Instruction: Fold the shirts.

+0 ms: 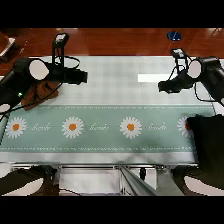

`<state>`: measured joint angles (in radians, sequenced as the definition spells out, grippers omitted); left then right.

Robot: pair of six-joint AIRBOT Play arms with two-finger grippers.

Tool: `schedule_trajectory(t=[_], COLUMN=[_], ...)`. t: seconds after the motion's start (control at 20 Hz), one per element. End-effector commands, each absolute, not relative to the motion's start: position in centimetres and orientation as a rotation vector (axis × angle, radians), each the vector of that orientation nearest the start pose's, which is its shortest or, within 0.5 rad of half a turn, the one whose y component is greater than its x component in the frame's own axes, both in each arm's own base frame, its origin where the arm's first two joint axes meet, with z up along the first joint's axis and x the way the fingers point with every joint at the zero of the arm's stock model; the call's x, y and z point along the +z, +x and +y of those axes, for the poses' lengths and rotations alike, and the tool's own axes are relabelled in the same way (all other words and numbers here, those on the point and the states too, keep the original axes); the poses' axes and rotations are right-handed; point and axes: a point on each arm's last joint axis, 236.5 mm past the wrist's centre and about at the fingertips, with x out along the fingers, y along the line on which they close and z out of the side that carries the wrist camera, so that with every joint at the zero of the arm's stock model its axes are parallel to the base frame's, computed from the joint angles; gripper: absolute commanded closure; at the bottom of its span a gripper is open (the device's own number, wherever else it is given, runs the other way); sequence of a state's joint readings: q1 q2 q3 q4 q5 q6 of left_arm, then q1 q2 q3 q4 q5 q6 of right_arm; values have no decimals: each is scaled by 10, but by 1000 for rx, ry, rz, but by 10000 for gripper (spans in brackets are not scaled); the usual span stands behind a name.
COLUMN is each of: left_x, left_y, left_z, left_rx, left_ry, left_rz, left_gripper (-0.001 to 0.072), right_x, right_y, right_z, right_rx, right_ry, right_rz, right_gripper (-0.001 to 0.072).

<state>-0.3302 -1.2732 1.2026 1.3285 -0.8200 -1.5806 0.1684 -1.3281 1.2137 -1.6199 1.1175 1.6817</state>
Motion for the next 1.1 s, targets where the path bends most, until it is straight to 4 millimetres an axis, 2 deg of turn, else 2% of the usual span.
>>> schedule_trajectory(t=[0.0,0.05,0.1,0.15,0.25,0.4,0.45,0.5,0.55,0.65,0.75,0.85,0.95,1.05], left_x=[91,94,97,98,95,81,76,66,54,17,-27,-61,-83,-93], left_y=[455,465,473,480,486,467,457,447,441,430,422,420,424,435], left_z=[-180,-164,-141,-109,-33,95,130,151,162,169,163,150,139,127], left_rx=[-379,-352,-306,-239,-84,189,263,307,328,332,289,242,218,197], left_ry=[-26,63,147,227,280,125,62,-15,-80,-155,-160,-183,-210,-237], left_rz=[756,715,691,685,724,822,842,868,899,1002,1134,1217,1244,1228], left_gripper=[325,196,196,196,197,198,198,198,198,198,198,198,198,198], right_x=[10,5,-2,-9,-18,-21,-21,-21,-21,-21,-21,-21,-21,-21], right_y=[410,408,403,396,381,368,368,368,369,371,369,368,368,368], right_z=[58,57,56,54,51,50,52,55,59,66,71,75,76,76], right_rx=[53,49,47,42,38,37,41,48,56,66,74,83,82,76], right_ry=[-59,-65,-70,-76,-90,-93,-86,-74,-55,-13,9,24,31,38], right_rz=[1202,1220,1256,1300,1377,1426,1429,1425,1424,1414,1420,1425,1425,1426], right_gripper=[497,282,298,299,301,302,302,301,301,301,301,302,302,302])
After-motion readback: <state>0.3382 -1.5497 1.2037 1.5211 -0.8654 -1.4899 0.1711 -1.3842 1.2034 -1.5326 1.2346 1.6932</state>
